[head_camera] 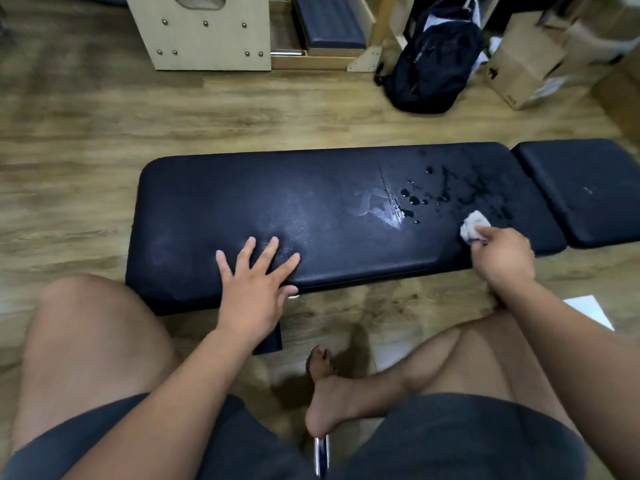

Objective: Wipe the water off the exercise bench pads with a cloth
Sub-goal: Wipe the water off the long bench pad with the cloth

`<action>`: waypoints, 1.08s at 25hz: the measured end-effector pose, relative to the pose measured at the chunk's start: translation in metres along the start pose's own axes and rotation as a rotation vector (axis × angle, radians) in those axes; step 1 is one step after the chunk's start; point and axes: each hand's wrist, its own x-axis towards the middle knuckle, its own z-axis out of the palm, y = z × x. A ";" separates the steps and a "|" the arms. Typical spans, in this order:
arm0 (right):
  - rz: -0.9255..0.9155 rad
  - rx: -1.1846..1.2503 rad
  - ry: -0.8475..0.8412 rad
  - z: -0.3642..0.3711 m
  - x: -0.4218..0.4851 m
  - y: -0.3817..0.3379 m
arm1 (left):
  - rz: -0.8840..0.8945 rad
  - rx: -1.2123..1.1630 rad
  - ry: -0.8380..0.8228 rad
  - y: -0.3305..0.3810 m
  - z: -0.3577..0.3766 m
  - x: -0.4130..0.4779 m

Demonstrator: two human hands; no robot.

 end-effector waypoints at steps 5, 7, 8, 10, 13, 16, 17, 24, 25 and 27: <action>-0.272 0.196 0.033 0.035 -0.082 -0.087 | -0.023 0.015 0.057 0.006 0.009 0.000; -0.520 0.246 -0.088 0.045 -0.134 -0.123 | -0.031 0.032 0.038 0.008 0.009 -0.001; -0.622 0.274 -0.137 0.048 -0.143 -0.128 | -0.034 0.049 0.019 0.008 0.007 -0.001; -0.682 0.351 -0.201 0.043 -0.125 -0.112 | -0.031 0.049 -0.022 0.007 0.002 -0.001; -0.473 0.278 -0.146 0.024 -0.059 -0.049 | -0.042 -0.094 -0.049 0.002 -0.007 0.002; -0.120 0.192 -0.024 0.003 0.000 0.029 | -0.095 -0.201 -0.085 0.005 -0.014 0.004; -0.017 0.206 -0.021 0.001 0.006 0.037 | -0.124 -0.218 -0.094 0.007 -0.016 0.005; -0.534 0.167 -0.084 0.037 -0.129 -0.092 | -0.108 -0.108 -0.099 0.044 -0.033 0.048; -0.629 0.186 -0.162 0.039 -0.136 -0.095 | -0.100 -0.109 -0.151 0.051 -0.034 0.056; -0.651 0.275 -0.228 0.033 -0.117 -0.075 | -0.112 -0.084 -0.298 0.060 -0.032 0.070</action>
